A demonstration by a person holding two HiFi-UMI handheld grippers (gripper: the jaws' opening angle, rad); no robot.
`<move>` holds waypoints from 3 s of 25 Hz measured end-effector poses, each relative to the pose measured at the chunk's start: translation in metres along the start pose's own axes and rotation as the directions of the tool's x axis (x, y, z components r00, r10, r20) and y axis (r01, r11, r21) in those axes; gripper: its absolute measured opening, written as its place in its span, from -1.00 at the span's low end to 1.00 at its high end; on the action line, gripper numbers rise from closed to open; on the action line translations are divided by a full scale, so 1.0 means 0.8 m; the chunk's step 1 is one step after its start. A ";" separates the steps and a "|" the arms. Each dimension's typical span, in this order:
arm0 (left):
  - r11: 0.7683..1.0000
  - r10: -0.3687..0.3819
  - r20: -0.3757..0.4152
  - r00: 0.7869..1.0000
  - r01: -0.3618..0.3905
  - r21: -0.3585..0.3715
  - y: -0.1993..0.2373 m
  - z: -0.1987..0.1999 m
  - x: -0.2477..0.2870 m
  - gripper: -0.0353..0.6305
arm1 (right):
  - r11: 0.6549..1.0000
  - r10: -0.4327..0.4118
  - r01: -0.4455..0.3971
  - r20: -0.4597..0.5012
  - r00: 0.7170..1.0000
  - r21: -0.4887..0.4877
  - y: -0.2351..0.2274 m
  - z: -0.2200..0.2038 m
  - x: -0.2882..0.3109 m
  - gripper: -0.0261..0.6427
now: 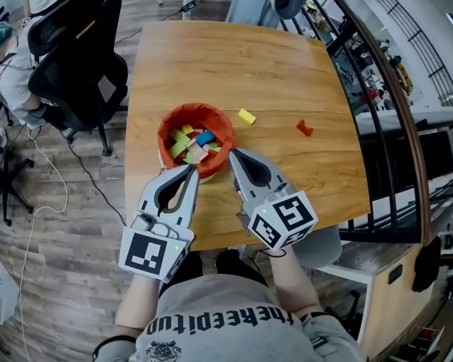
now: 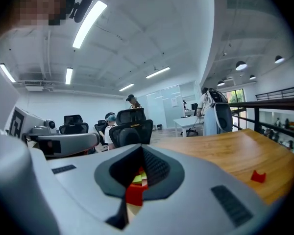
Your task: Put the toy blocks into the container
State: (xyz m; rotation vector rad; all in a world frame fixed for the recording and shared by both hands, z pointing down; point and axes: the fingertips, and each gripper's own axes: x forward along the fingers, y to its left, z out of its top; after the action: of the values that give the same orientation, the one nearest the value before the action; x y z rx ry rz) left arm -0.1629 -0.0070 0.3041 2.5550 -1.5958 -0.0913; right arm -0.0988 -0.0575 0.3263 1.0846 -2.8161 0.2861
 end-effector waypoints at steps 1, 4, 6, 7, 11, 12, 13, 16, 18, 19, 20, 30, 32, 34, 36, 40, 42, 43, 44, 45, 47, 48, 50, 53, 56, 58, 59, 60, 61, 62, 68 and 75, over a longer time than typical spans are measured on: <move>1.000 -0.016 -0.002 1.000 0.016 0.001 -0.004 0.000 0.004 -0.85 | 1.000 -0.014 0.014 0.004 1.000 0.002 -0.004 0.000 -0.005 -0.89; 0.998 -0.062 0.001 0.998 0.062 0.008 -0.017 0.000 0.014 -0.85 | 0.998 -0.060 0.060 0.014 0.998 0.008 -0.015 0.002 -0.020 -0.89; 0.995 -0.097 -0.007 0.995 0.097 0.008 -0.027 -0.002 0.020 -0.85 | 0.996 -0.092 0.091 0.021 0.996 0.011 -0.023 0.002 -0.031 -0.89; 0.993 -0.114 -0.013 0.993 0.114 0.006 -0.032 -0.003 0.023 -0.85 | 0.994 -0.107 0.107 0.024 0.994 0.012 -0.026 0.002 -0.036 -0.89; 0.985 -0.174 -0.014 0.985 0.174 0.013 -0.048 -0.004 0.034 -0.85 | 0.986 -0.168 0.167 0.034 0.985 0.025 -0.038 0.001 -0.055 -0.89; 0.981 -0.191 -0.013 0.982 0.191 0.016 -0.052 -0.004 0.036 -0.85 | 0.983 -0.185 0.184 0.036 0.982 0.028 -0.041 0.000 -0.060 -0.89; 0.978 -0.209 -0.014 0.978 0.209 0.018 -0.056 -0.005 0.039 -0.85 | 0.979 -0.202 0.201 0.038 0.979 0.031 -0.044 -0.001 -0.065 -0.89; 0.967 -0.255 -0.020 0.967 0.256 0.018 -0.067 -0.007 0.044 -0.85 | 0.970 -0.243 0.242 0.044 0.969 0.040 -0.049 -0.003 -0.078 -0.89; 0.960 -0.279 -0.025 0.960 0.280 0.018 -0.074 -0.008 0.045 -0.85 | 0.964 -0.265 0.263 0.048 0.963 0.044 -0.050 -0.004 -0.085 -0.89; 0.957 -0.290 -0.028 0.957 0.291 0.017 -0.076 -0.009 0.045 -0.85 | 0.961 -0.275 0.272 0.050 0.960 0.047 -0.051 -0.004 -0.088 -0.89; 0.954 -0.300 -0.032 0.954 0.300 0.016 -0.079 -0.010 0.046 -0.85 | 0.958 -0.283 0.281 0.051 0.958 0.049 -0.051 -0.005 -0.091 -0.89; 0.940 -0.341 -0.060 0.938 0.342 0.006 -0.092 -0.020 0.052 -0.85 | 0.944 -0.326 0.323 0.046 0.944 0.071 -0.064 -0.013 -0.106 -0.89; 0.941 -0.338 -0.064 0.939 0.338 0.002 -0.091 -0.022 0.057 -0.85 | 0.945 -0.322 0.318 0.045 0.946 0.069 -0.070 -0.012 -0.103 -0.89; 0.944 -0.329 -0.070 0.942 0.330 -0.006 -0.092 -0.023 0.063 -0.85 | 0.948 -0.314 0.311 0.042 0.949 0.069 -0.077 -0.011 -0.100 -0.89; 0.949 -0.316 -0.076 0.946 0.316 -0.008 -0.091 -0.022 0.070 -0.85 | 0.953 -0.299 0.296 0.039 0.953 0.068 -0.085 -0.009 -0.095 -0.89; 0.960 -0.279 -0.069 0.958 0.279 -0.005 -0.089 -0.016 0.088 -0.85 | 0.964 -0.259 0.257 0.031 0.965 0.063 -0.103 -0.003 -0.084 -0.89; 0.967 -0.254 -0.054 0.966 0.255 0.002 -0.089 -0.010 0.098 -0.85 | 0.971 -0.233 0.231 0.026 0.972 0.055 -0.113 0.003 -0.079 -0.89; 0.970 -0.241 -0.049 0.969 0.242 0.005 -0.089 -0.007 0.103 -0.85 | 0.975 -0.219 0.218 0.025 0.975 0.051 -0.118 0.006 -0.076 -0.89; 0.973 -0.230 -0.047 0.972 0.230 0.004 -0.090 -0.006 0.107 -0.85 | 0.978 -0.205 0.204 0.023 0.979 0.046 -0.123 0.009 -0.072 -0.89; 0.976 -0.219 -0.050 0.974 0.220 0.000 -0.090 -0.006 0.111 -0.85 | 0.981 -0.191 0.190 0.020 0.981 0.041 -0.127 0.011 -0.069 -0.89; 0.981 -0.196 -0.061 0.979 0.196 -0.006 -0.091 -0.007 0.118 -0.85 | 0.986 -0.162 0.162 0.016 0.987 0.034 -0.135 0.015 -0.061 -0.89; 0.983 -0.182 -0.064 0.981 0.182 -0.007 -0.090 -0.008 0.121 -0.85 | 0.989 -0.148 0.147 0.014 0.989 0.031 -0.139 0.016 -0.057 -0.89; 0.988 -0.152 -0.064 0.986 0.152 -0.006 -0.088 -0.008 0.126 -0.85 | 0.993 -0.117 0.116 0.012 0.993 0.025 -0.146 0.019 -0.050 -0.89; 0.994 -0.112 -0.056 0.992 0.113 0.001 -0.085 -0.007 0.132 -0.85 | 0.997 -0.079 0.078 0.007 0.997 0.024 -0.155 0.021 -0.039 -0.89; 0.997 -0.082 -0.050 0.995 0.081 -0.003 -0.082 -0.006 0.135 -0.85 | 0.999 -0.045 0.045 -0.002 0.999 0.022 -0.162 0.020 -0.027 -0.89; 0.998 -0.065 -0.060 0.996 0.065 -0.007 -0.081 -0.007 0.137 -0.85 | 1.000 -0.022 0.022 -0.007 1.000 0.019 -0.165 0.020 -0.019 -0.89; 0.998 -0.055 -0.068 0.996 0.055 -0.006 -0.079 -0.009 0.137 -0.85 | 1.000 -0.011 0.012 -0.009 1.000 0.018 -0.166 0.019 -0.015 -0.89; 0.999 -0.045 -0.075 0.996 0.045 -0.004 -0.078 -0.011 0.137 -0.85 | 1.000 -0.002 0.002 -0.013 1.000 0.017 -0.167 0.019 -0.011 -0.89; 0.999 -0.036 -0.076 0.996 0.035 -0.005 -0.076 -0.012 0.138 -0.85 | 1.000 0.007 -0.007 -0.017 1.000 0.016 -0.169 0.018 -0.006 -0.89; 1.000 -0.027 -0.074 0.997 0.027 -0.008 -0.075 -0.012 0.138 -0.85 | 1.000 0.015 -0.015 -0.022 1.000 0.015 -0.170 0.016 -0.002 -0.89; 1.000 0.012 -0.078 0.997 -0.013 -0.012 -0.066 -0.011 0.139 -0.85 | 0.999 0.041 -0.042 -0.064 0.997 -0.006 -0.184 0.004 0.024 -0.89; 0.999 0.037 -0.093 0.995 -0.040 -0.025 -0.058 -0.020 0.141 -0.85 | 0.998 0.046 -0.051 -0.127 0.991 -0.037 -0.210 -0.019 0.059 -0.89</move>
State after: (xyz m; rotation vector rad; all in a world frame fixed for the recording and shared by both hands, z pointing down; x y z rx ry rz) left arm -0.0703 -0.0871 0.3150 2.4688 -1.5979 0.0093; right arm -0.0196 -0.2072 0.3723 0.9558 -2.7270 0.2898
